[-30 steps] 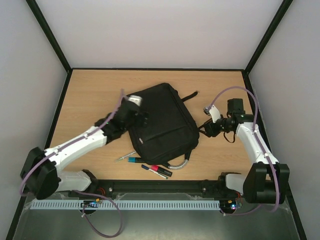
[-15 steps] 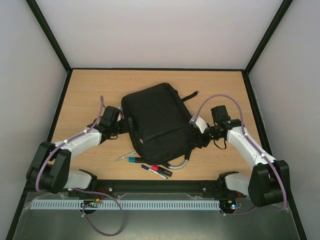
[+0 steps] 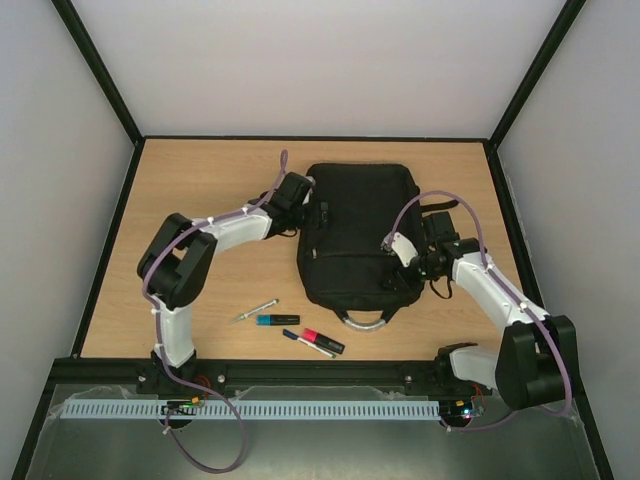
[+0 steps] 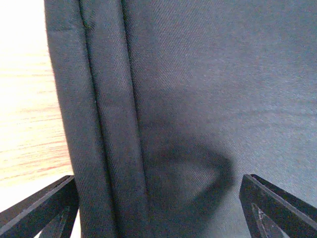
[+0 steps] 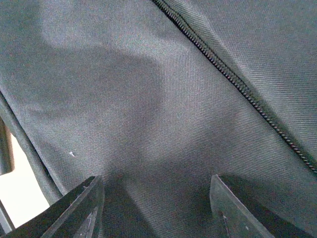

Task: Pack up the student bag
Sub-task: Adjust the student bag at the center of the board.

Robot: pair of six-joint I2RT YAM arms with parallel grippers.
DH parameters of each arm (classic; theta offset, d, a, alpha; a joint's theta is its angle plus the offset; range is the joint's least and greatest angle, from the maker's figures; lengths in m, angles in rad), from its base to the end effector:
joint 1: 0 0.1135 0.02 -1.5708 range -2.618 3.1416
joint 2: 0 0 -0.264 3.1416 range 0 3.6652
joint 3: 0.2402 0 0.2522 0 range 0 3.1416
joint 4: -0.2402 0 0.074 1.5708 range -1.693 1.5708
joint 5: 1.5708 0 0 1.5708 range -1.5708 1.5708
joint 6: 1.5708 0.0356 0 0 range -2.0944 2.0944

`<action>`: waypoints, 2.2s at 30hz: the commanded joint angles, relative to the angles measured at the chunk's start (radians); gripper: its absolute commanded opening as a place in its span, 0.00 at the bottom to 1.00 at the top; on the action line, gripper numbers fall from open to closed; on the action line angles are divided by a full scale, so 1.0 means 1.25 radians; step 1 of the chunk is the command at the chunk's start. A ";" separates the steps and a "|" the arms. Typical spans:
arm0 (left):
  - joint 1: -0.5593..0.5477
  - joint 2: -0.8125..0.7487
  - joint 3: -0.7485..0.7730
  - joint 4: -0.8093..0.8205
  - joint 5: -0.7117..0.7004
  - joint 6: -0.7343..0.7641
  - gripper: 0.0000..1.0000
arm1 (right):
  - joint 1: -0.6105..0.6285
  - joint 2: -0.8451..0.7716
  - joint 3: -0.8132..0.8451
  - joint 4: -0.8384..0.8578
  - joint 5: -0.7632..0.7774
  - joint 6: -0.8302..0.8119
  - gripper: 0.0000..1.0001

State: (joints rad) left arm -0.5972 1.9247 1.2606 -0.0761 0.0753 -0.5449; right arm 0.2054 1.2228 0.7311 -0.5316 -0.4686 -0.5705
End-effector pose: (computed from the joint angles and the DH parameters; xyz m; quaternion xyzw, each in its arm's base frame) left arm 0.3476 -0.2396 0.1836 0.0391 0.9136 -0.2469 0.3206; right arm 0.2212 0.0625 0.2086 -0.4123 0.8431 0.1721 0.2992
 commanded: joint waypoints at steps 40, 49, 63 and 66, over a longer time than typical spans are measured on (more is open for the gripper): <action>-0.265 -0.168 -0.354 0.279 -0.063 -0.178 0.05 | 0.136 0.190 0.165 0.235 0.337 0.076 0.14; -0.265 -0.175 -0.356 0.263 -0.100 -0.160 0.02 | 0.136 0.037 0.181 0.174 0.273 0.104 0.01; -0.323 -0.356 -0.355 0.248 -0.217 0.256 0.65 | 0.136 0.027 0.178 0.182 0.199 0.164 0.01; -0.325 -0.339 -0.355 0.236 -0.292 0.378 0.69 | 0.136 0.027 0.182 0.180 0.190 0.170 0.01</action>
State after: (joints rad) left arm -0.9928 1.4864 0.8196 0.2485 -0.1413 -0.3588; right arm 0.3779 1.2652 0.9302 -0.3164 -0.1627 -0.3969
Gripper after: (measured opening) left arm 0.670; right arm 0.015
